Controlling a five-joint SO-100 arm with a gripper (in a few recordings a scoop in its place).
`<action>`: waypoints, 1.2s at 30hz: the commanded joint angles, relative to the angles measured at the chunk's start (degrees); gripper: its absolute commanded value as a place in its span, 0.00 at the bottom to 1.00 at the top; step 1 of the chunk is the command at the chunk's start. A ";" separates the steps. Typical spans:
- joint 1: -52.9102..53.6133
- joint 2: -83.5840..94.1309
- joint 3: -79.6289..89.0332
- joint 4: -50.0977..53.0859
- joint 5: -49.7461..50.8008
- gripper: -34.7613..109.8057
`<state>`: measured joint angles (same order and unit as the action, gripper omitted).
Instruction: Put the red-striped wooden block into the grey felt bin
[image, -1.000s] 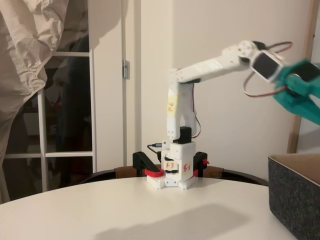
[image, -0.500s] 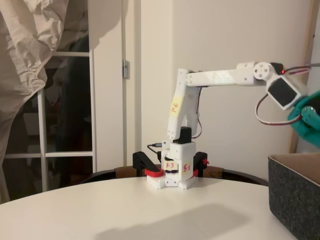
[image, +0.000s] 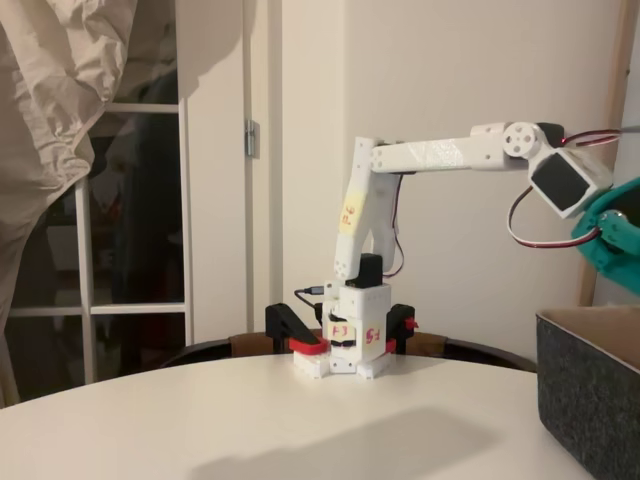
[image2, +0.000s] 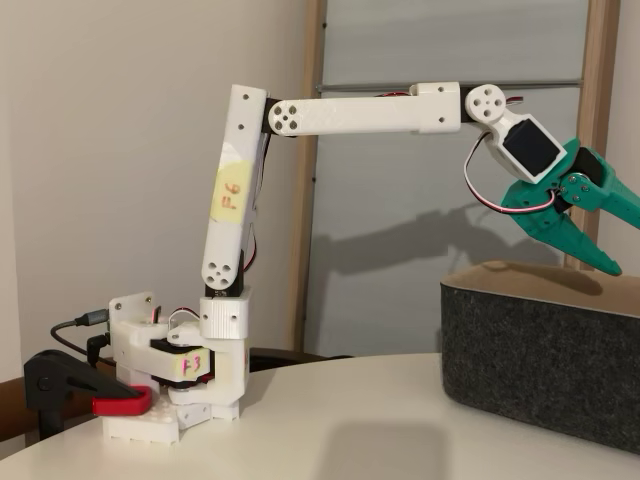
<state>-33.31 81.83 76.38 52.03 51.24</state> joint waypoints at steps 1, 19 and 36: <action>-0.18 4.48 -1.58 4.92 1.58 0.39; 5.98 39.02 24.96 9.14 8.00 0.40; 54.40 62.14 44.56 11.07 36.56 0.37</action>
<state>13.71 141.06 119.44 62.84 85.43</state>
